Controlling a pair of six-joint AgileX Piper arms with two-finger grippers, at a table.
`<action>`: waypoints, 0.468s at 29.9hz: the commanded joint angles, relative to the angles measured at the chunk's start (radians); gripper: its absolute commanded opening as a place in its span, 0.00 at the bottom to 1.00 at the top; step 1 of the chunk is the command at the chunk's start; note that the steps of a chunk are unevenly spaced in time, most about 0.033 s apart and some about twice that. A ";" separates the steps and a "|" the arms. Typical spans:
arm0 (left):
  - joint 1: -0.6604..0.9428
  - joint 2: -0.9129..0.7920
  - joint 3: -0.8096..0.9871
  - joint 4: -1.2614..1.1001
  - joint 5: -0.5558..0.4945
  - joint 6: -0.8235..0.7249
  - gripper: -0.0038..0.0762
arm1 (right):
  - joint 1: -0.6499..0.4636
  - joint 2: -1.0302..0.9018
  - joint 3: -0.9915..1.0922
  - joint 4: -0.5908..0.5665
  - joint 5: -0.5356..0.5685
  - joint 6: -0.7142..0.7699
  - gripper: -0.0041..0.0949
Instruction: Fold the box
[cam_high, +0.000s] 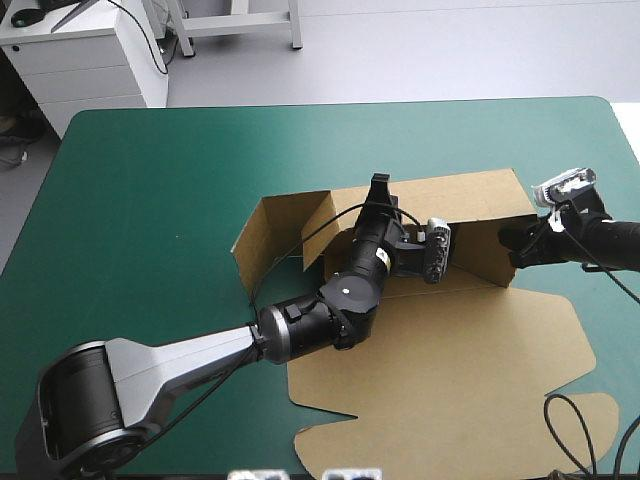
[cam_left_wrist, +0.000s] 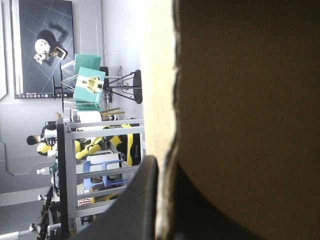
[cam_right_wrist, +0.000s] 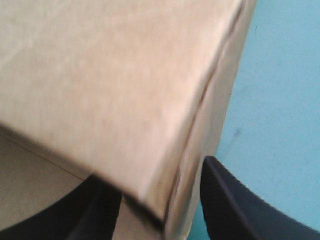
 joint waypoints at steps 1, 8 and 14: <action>-0.002 -0.048 -0.021 0.015 -0.005 -0.017 0.04 | 0.001 0.004 -0.023 0.097 -0.008 -0.051 0.49; -0.002 -0.048 -0.021 0.015 -0.006 -0.017 0.04 | 0.001 0.040 -0.023 0.120 -0.067 -0.053 0.15; -0.002 -0.048 -0.021 0.015 -0.006 -0.017 0.04 | 0.001 0.042 -0.023 0.122 -0.060 -0.055 0.04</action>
